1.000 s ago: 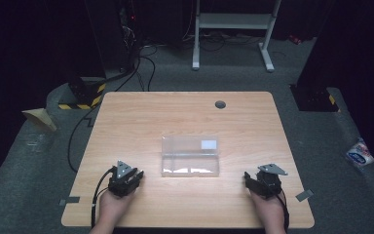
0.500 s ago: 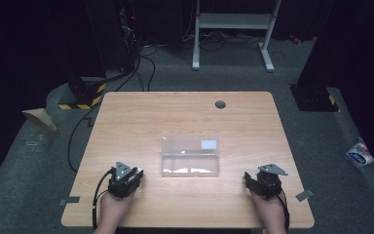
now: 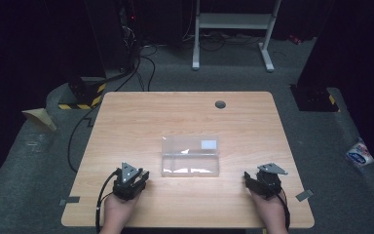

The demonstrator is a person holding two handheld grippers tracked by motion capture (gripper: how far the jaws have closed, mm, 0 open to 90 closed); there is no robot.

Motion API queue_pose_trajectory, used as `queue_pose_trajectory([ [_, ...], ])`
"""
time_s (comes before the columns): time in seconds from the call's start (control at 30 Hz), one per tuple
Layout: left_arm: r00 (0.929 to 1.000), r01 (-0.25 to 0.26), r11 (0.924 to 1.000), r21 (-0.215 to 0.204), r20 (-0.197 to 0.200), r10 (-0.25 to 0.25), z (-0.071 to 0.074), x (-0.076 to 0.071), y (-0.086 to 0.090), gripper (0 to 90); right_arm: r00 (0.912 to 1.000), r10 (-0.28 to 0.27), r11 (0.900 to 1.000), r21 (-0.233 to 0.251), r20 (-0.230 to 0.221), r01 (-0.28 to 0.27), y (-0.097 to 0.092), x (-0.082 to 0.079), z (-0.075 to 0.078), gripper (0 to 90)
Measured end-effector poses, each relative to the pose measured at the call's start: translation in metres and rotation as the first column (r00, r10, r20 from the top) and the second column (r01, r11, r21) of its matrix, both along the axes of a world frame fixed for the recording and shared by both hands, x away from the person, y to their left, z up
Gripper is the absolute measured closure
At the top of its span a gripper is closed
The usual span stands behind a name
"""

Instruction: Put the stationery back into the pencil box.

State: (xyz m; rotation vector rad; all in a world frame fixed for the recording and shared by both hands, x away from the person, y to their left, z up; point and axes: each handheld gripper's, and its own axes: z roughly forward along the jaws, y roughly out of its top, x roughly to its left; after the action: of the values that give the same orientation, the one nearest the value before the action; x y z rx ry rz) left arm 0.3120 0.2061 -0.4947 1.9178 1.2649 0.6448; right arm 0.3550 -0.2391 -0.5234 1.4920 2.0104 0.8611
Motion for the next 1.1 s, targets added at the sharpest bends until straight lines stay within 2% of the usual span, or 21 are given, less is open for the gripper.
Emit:
queue_pose_trajectory([
  [0.17, 0.9997, 0.020, 0.9998, -0.005, 0.014, -0.020, 0.006, -0.002, -0.008, 68.0, 1.0000, -0.006, 1.0000, 0.006, -0.002, 0.006, 0.001, 0.000, 0.000, 35.9],
  [0.23, 0.9996, 0.026, 0.9994, -0.023, 0.008, -0.026, 0.007, -0.003, -0.009, 68.0, 1.0000, -0.003, 1.0000, 0.004, 0.000, 0.003, 0.001, 0.000, 0.000, 35.8],
  [0.5, 0.9978, 0.066, 0.9974, -0.030, 0.013, -0.065, 0.015, -0.002, -0.021, 68.0, 1.0000, -0.003, 1.0000, 0.003, 0.000, 0.003, 0.001, 0.000, 0.000, 35.7],
  [0.67, 0.9971, 0.075, 0.9969, -0.025, 0.017, -0.074, 0.020, 0.006, -0.030, 68.0, 1.0000, -0.003, 1.0000, 0.003, 0.000, 0.003, 0.001, 0.000, 0.000, 35.7],
  [0.87, 0.9961, 0.088, 0.9959, -0.022, 0.014, -0.087, 0.018, 0.015, -0.043, 68.0, 1.0000, -0.005, 1.0000, 0.000, 0.001, 0.005, 0.001, 0.000, 0.000, 35.7],
  [1.1, 0.9982, 0.059, 0.9977, -0.033, -0.007, -0.059, 0.014, 0.030, -0.050, 68.0, 1.0000, -0.005, 1.0000, 0.000, 0.002, 0.005, 0.001, 0.000, 0.000, 35.7],
])
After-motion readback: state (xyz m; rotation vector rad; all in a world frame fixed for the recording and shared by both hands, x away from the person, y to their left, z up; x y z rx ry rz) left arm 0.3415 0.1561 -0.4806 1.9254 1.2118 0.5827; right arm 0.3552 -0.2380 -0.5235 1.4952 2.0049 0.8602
